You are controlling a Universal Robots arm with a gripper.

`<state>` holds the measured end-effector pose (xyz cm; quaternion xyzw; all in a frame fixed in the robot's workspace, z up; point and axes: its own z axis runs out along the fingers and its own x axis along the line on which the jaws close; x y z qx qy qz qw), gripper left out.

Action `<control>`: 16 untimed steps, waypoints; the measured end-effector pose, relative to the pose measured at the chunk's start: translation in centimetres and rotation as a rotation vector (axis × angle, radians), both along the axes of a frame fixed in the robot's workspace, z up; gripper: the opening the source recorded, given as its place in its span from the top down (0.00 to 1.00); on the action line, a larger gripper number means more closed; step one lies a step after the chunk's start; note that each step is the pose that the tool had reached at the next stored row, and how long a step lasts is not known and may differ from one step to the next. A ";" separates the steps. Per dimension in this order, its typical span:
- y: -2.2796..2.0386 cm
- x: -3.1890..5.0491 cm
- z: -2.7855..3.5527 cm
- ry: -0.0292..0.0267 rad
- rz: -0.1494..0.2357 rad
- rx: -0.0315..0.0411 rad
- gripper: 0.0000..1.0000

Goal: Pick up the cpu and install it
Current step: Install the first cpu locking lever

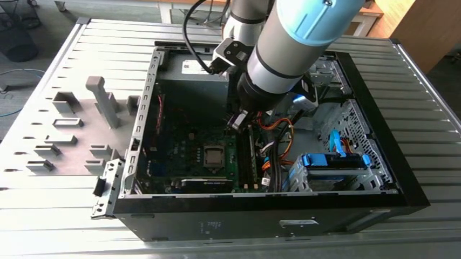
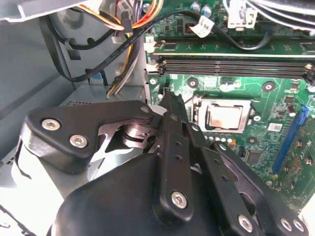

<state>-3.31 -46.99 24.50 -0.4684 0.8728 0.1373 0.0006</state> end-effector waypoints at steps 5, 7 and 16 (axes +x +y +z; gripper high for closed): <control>0.75 0.00 -0.25 -0.0001 0.008 0.0001 0.89; 0.87 -0.01 -0.48 -0.0001 0.011 0.0003 0.89; 1.02 -0.54 -1.10 0.0000 0.020 0.0001 0.89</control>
